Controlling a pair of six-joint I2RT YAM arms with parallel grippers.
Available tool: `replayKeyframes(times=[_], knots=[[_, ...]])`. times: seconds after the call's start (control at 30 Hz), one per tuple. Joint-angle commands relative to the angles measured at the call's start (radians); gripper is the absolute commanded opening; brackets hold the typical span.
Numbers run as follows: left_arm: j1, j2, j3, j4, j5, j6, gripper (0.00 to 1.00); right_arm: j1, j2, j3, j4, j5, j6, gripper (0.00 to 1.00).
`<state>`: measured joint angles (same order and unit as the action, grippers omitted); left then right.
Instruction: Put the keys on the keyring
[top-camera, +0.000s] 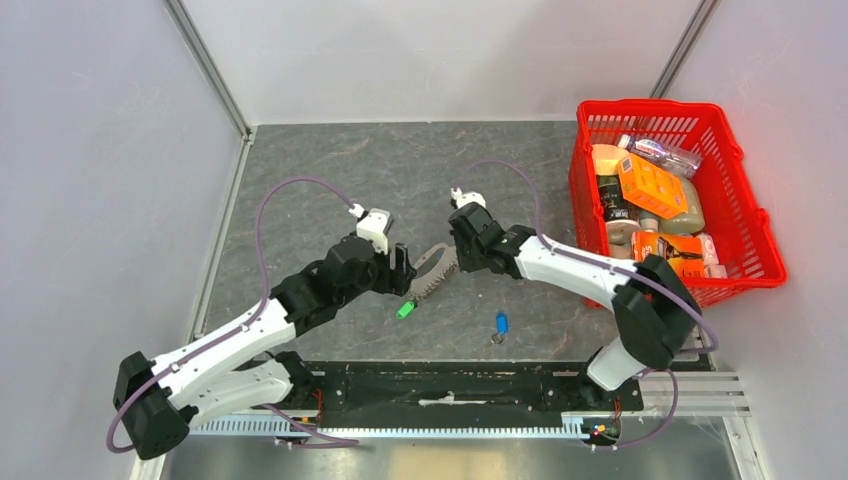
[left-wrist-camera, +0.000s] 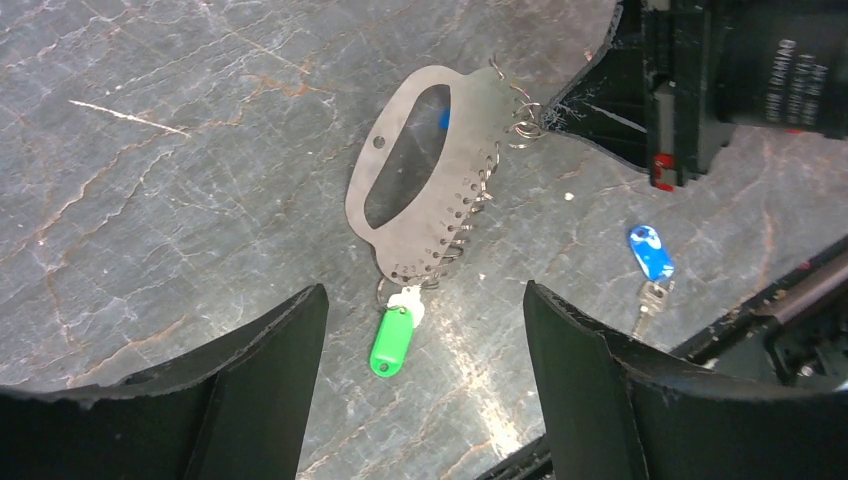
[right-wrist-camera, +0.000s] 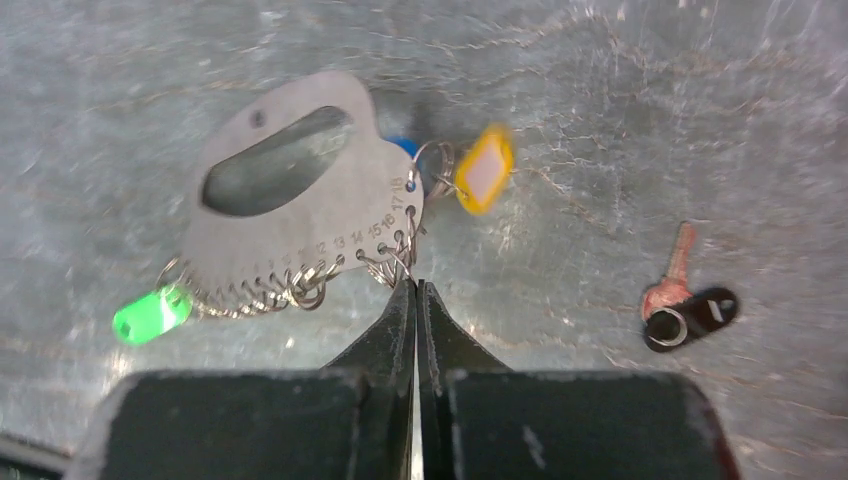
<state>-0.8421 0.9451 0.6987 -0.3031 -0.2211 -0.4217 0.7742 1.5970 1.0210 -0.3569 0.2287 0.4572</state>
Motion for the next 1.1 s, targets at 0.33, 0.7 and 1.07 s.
replayKeyframes(times=[0.33, 0.7, 1.07], knots=[[-0.002, -0.194, 0.166, -0.093, 0.261, -0.065, 0.79, 0.198, -0.356, 0.291, -0.400, 0.089, -0.448, 0.00], [-0.002, -0.252, 0.209, 0.020, 0.463, -0.107, 0.80, 0.230, -0.506, 0.434, -0.612, -0.303, -0.593, 0.00], [-0.002, -0.203, 0.182, 0.263, 0.727, -0.118, 0.80, 0.231, -0.480, 0.601, -0.767, -0.630, -0.656, 0.00]])
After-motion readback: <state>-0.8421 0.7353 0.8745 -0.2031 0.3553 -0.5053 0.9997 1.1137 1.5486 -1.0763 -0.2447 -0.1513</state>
